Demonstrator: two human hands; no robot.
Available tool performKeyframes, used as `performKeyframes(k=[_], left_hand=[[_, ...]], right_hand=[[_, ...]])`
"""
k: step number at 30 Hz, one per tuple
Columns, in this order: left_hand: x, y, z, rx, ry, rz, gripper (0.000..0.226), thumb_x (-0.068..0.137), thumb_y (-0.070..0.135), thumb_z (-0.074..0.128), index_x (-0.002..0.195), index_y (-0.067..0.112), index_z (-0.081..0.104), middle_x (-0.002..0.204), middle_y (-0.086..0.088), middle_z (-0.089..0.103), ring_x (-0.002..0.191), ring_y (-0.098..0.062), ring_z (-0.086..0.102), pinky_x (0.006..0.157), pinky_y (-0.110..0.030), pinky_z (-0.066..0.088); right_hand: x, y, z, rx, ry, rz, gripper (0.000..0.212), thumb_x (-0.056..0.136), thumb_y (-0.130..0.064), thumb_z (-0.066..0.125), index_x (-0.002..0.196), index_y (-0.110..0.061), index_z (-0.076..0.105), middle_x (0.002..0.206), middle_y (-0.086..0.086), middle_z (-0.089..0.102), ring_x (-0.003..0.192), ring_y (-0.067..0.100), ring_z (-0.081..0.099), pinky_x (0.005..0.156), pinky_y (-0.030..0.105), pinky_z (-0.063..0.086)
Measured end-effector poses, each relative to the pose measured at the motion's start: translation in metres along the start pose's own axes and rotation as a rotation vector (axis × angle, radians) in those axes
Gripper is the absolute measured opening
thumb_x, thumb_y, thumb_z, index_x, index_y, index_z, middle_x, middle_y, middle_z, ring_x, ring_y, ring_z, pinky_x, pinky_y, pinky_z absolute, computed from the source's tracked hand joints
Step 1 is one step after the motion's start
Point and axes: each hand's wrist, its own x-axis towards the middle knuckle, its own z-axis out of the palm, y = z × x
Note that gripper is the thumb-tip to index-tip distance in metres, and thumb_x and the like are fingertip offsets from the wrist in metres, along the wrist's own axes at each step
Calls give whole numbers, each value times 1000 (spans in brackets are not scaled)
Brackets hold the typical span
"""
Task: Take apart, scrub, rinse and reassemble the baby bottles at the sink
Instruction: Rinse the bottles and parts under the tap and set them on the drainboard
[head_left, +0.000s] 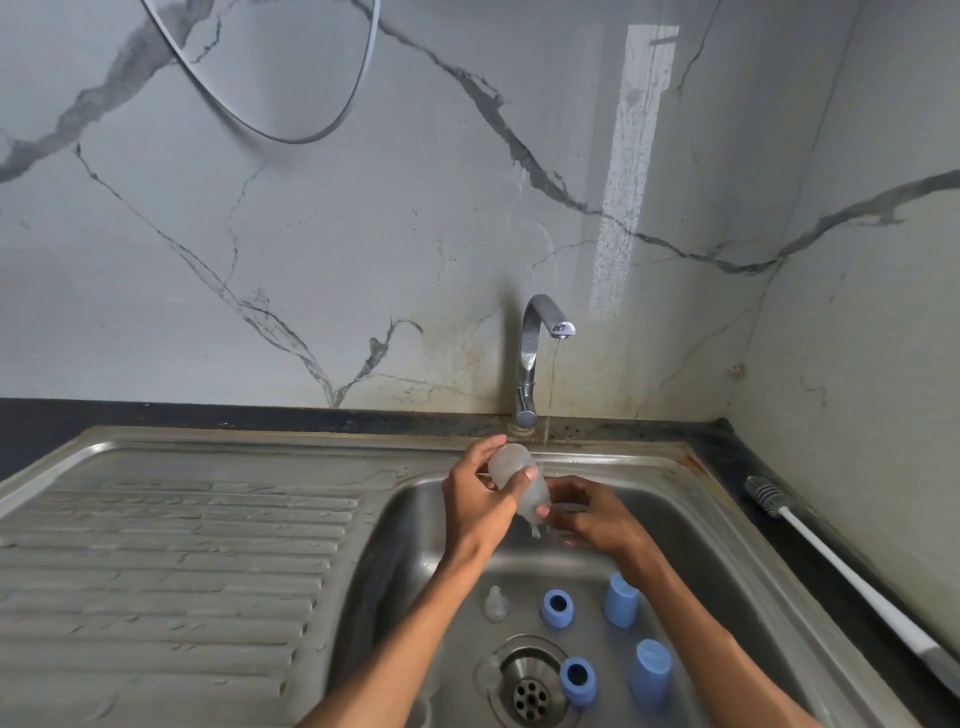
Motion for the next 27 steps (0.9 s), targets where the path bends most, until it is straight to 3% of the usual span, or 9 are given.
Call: performKeyframes(k=[3,6,8,11,15,19,23,25,27], left_hand=[[0,-3,-1,15,-63,20,66,60,37,86,121,27,64,110,9,73,102,-5,68,87,-29,56],[0,-1,0,13,-116,0,67,70,22,89,130,23,58,111,6,72,102,-6,68,88,-22,54],[1,-2,0,-16,-119,-63,52,79,16,83,125,21,60,107,1,72,99,-11,69,88,-23,55],[-1,-6,-3,89,-186,-144,32,87,35,75,117,29,65,105,5,74,97,-8,70,91,-34,57],[-6,-6,-5,52,-273,-180,45,77,45,81,118,31,66,107,7,74,98,-8,71,87,-39,60],[-4,-6,-3,91,-193,-128,46,72,18,88,112,22,67,102,4,76,93,-7,72,87,-32,59],[0,-2,-10,120,-187,-104,46,72,6,86,112,19,68,101,3,74,90,-7,71,80,-21,57],[3,0,-15,149,-216,-80,43,73,8,85,111,22,70,99,3,75,90,-8,71,77,-16,55],[2,4,-19,124,-211,-86,37,76,9,84,108,21,71,97,2,76,89,-11,72,75,-17,56]], right_hand=[[1,0,3,-71,-33,-48,53,79,-24,83,125,-29,58,117,0,65,106,16,64,77,28,57],[-1,1,7,-113,-15,-55,49,79,-36,82,122,-25,62,114,-2,69,104,13,66,84,25,54],[-4,0,8,9,-5,-32,48,79,-44,80,118,-20,66,110,1,73,99,13,69,84,25,54],[-6,-3,9,292,-17,33,47,84,-43,73,116,-8,67,104,11,75,94,20,71,87,32,56],[-8,-4,10,390,-17,49,47,84,-42,69,115,-7,68,107,13,75,99,24,70,89,34,56],[-10,-9,11,441,-31,69,48,86,-43,69,121,-11,63,109,11,75,105,27,69,85,35,56],[-7,-4,8,437,48,43,78,75,-36,82,138,-30,37,120,13,67,105,29,70,86,41,58],[-8,-4,4,423,55,-5,75,73,-33,84,136,-34,44,122,12,66,106,29,69,88,41,57],[-11,-7,3,392,29,-29,64,73,-36,83,130,-26,56,121,11,68,105,27,69,87,38,57]])
